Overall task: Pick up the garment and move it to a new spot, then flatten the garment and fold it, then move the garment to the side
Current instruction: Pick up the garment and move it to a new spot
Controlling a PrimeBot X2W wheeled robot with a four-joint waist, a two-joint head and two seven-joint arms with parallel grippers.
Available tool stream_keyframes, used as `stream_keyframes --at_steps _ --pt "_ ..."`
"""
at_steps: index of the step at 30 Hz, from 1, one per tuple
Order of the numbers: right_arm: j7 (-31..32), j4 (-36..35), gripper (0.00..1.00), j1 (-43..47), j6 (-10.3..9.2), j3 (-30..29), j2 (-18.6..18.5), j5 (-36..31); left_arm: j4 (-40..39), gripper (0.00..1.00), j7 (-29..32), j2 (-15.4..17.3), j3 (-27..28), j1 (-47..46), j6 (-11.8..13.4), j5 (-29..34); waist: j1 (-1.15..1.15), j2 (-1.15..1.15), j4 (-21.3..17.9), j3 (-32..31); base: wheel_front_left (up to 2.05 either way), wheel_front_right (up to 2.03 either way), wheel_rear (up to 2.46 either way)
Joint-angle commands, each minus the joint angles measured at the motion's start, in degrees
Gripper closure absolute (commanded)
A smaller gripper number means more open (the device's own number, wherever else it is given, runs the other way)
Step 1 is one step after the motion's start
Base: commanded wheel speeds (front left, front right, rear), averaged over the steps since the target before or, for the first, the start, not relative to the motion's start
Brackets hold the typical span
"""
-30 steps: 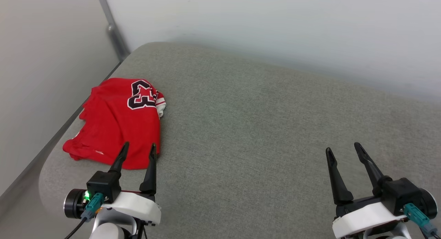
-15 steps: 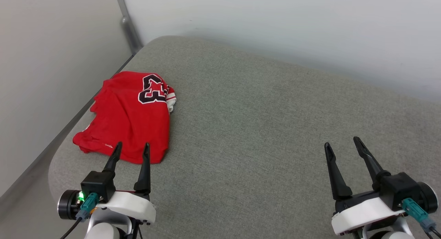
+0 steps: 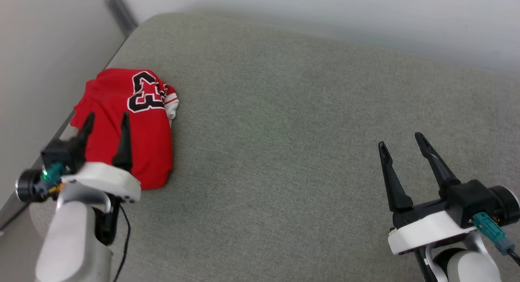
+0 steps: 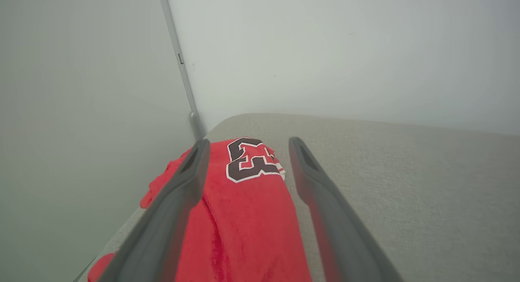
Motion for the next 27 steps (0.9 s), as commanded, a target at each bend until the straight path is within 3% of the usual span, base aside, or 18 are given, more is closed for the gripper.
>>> stream_keyframes --at_steps 1,6,13,17,23,27 --pt "0.3 -0.5 0.0 -1.5 -0.01 0.3 -0.1 -0.7 1.6 0.0 1.3 1.7 0.2 -4.2 -0.2 -1.0 0.0 0.0 -2.1 3.5 0.0 0.0 0.0" --pt "0.6 -1.2 0.0 -4.6 -0.01 2.0 -0.1 -1.2 7.2 0.0 8.0 7.8 -0.8 -12.9 -0.4 -5.1 0.0 0.0 -5.1 8.0 0.0 0.0 0.0" --pt "-0.8 -0.1 0.0 -8.5 -0.01 3.3 -0.1 -0.5 12.6 0.0 24.3 18.6 -8.3 -19.4 -0.3 -18.5 0.0 0.0 -9.2 13.2 0.0 0.0 0.0" --pt "-1.7 0.9 0.0 -9.6 -0.01 3.3 -0.1 0.1 15.7 0.0 33.8 23.1 -10.2 -19.5 -0.4 -26.1 0.0 0.0 -10.8 14.5 0.0 0.0 0.0" --pt "-2.7 2.2 0.0 -10.6 -0.01 3.5 -0.1 0.5 22.0 0.0 43.4 25.0 -10.3 -17.6 -0.4 -33.9 0.0 0.0 -12.3 15.3 0.0 0.0 0.0" --pt "-3.2 2.6 0.0 -10.8 -0.01 3.6 -0.1 0.7 27.5 0.0 46.8 22.9 -10.6 -15.9 -0.3 -36.5 0.0 0.0 -12.9 15.3 0.0 0.0 0.0"
